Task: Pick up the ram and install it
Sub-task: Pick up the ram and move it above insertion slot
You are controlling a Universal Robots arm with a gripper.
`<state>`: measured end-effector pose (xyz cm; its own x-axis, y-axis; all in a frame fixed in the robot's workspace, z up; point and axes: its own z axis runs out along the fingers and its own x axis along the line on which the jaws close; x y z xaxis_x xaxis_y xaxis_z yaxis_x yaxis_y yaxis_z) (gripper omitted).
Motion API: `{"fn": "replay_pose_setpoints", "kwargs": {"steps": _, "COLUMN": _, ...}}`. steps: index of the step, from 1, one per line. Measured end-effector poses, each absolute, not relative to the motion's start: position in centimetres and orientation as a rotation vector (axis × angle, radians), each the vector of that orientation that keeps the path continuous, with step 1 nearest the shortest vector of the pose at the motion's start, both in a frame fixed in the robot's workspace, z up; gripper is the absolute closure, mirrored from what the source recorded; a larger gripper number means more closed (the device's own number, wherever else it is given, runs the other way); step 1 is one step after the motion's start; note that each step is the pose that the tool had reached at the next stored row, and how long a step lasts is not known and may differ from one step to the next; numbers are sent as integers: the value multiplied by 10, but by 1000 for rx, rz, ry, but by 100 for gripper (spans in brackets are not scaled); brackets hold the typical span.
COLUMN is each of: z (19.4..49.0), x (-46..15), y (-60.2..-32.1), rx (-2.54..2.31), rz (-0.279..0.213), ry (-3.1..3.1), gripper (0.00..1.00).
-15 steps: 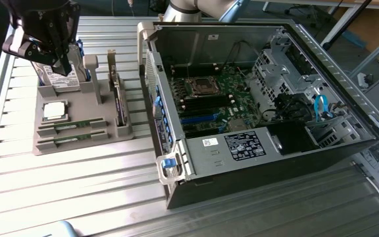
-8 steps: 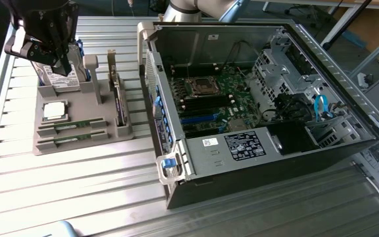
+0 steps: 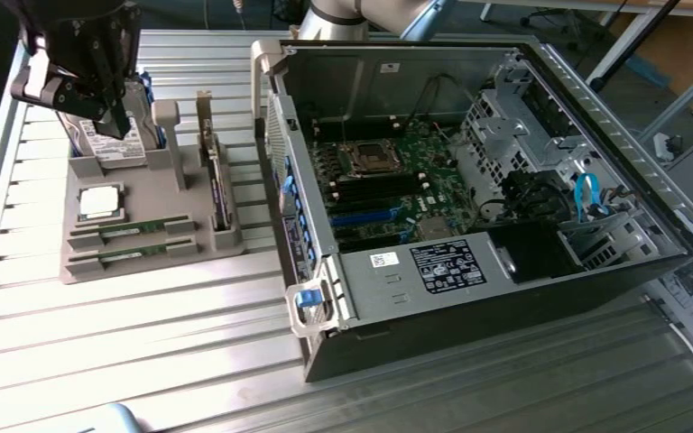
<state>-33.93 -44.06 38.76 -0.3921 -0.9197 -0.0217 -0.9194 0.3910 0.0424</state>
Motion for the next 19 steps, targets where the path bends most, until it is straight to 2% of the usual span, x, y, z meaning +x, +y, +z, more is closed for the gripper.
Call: {"fn": "replay_pose_setpoints", "kwargs": {"steps": 19, "z": 388, "x": -339, "y": -441, "rx": 1855, "rz": -72, "ry": -2524, "gripper": 89}}
